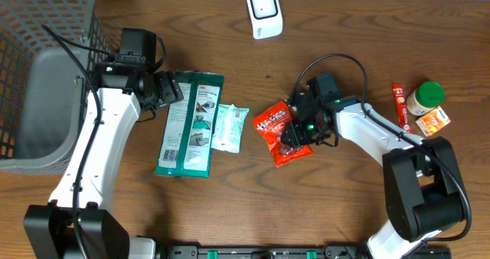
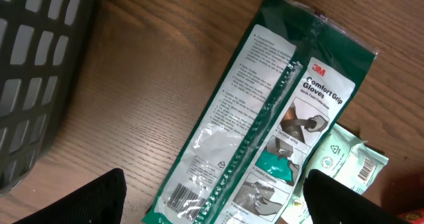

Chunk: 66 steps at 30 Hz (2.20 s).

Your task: Scan the item barcode

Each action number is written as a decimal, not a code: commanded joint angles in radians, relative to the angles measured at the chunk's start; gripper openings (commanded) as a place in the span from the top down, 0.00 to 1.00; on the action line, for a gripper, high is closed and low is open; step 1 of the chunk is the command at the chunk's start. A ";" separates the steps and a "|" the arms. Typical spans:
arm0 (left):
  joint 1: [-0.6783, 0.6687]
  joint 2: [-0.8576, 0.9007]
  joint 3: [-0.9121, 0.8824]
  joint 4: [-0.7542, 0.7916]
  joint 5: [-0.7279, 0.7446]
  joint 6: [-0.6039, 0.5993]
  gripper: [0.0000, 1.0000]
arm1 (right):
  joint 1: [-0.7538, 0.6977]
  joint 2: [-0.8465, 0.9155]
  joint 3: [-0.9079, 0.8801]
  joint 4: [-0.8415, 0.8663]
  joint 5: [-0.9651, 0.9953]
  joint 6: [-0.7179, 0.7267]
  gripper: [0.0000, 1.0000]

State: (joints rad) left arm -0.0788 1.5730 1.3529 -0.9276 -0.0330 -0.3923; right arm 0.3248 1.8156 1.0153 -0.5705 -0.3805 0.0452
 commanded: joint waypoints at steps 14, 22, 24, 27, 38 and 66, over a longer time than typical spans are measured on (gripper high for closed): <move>0.004 -0.004 0.016 -0.003 -0.013 0.005 0.14 | 0.012 -0.105 0.030 -0.005 0.167 0.154 0.96; 0.004 -0.004 0.016 -0.003 -0.013 0.005 0.14 | 0.018 -0.367 0.037 -0.063 0.392 0.467 0.99; 0.004 -0.004 0.016 -0.003 -0.013 0.005 0.14 | 0.018 -0.378 0.035 -0.080 0.407 0.528 0.99; 0.004 -0.004 0.016 -0.003 -0.013 0.005 0.14 | 0.017 -0.369 0.031 -0.079 0.407 0.651 0.99; 0.004 -0.004 0.016 -0.003 -0.013 0.005 0.14 | 0.064 -0.221 -0.111 0.072 0.505 1.226 0.94; 0.004 -0.004 0.016 -0.003 -0.013 0.005 0.14 | 0.034 -0.201 -0.138 0.114 0.397 1.031 0.51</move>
State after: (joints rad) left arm -0.0788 1.5730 1.3529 -0.9276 -0.0326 -0.3920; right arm 0.3313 1.5822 0.8921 -0.4526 0.0547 1.0832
